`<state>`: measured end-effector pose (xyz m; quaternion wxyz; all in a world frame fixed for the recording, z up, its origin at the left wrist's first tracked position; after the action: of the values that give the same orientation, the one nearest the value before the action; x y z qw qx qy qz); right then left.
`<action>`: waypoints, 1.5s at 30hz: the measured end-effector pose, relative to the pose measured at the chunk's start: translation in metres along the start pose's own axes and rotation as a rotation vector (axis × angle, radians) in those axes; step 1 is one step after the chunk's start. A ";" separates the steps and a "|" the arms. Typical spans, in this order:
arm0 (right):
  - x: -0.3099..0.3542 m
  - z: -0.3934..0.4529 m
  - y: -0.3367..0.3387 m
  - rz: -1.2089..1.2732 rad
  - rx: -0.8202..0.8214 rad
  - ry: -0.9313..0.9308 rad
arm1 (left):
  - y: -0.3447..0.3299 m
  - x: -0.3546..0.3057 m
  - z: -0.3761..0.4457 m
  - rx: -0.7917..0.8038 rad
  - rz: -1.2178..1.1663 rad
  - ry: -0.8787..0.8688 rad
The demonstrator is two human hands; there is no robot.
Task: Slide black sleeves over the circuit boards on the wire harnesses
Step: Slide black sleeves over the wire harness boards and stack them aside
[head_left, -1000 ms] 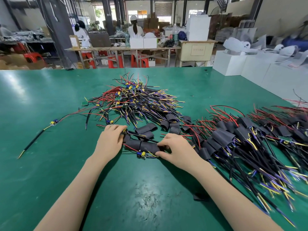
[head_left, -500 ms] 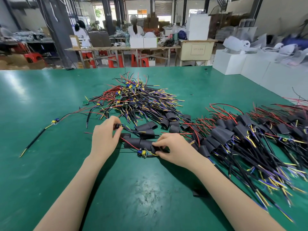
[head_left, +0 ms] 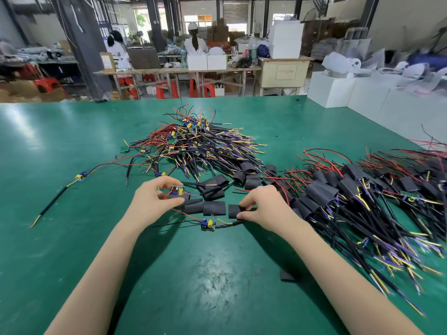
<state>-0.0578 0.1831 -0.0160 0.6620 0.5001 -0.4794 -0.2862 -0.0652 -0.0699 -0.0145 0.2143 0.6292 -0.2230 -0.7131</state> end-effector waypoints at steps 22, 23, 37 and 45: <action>-0.010 -0.004 0.010 -0.042 -0.113 0.213 | 0.003 -0.009 -0.002 -0.117 -0.682 -0.122; -0.012 -0.006 0.014 -0.014 -0.140 0.206 | 0.003 -0.011 -0.003 -0.108 -0.715 -0.129; -0.042 -0.020 0.042 0.219 -0.489 0.108 | 0.000 -0.018 -0.005 -0.050 -0.948 -0.168; -0.043 -0.019 0.040 0.237 -0.496 0.126 | 0.004 -0.017 -0.005 -0.024 -0.972 -0.189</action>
<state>-0.0604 0.2408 0.0052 0.8214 0.2801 -0.4077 -0.2840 -0.0584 -0.0631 0.0011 -0.1573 0.5905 0.0860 -0.7869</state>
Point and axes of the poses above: each hand's wrist, its own z-axis towards the middle knuckle, its own y-axis out of the back of the hand, x = y × z, the point moved 5 cm from there along z, towards the middle knuckle, and after that the axes turned 7 degrees about x, right-handed, at the moved point
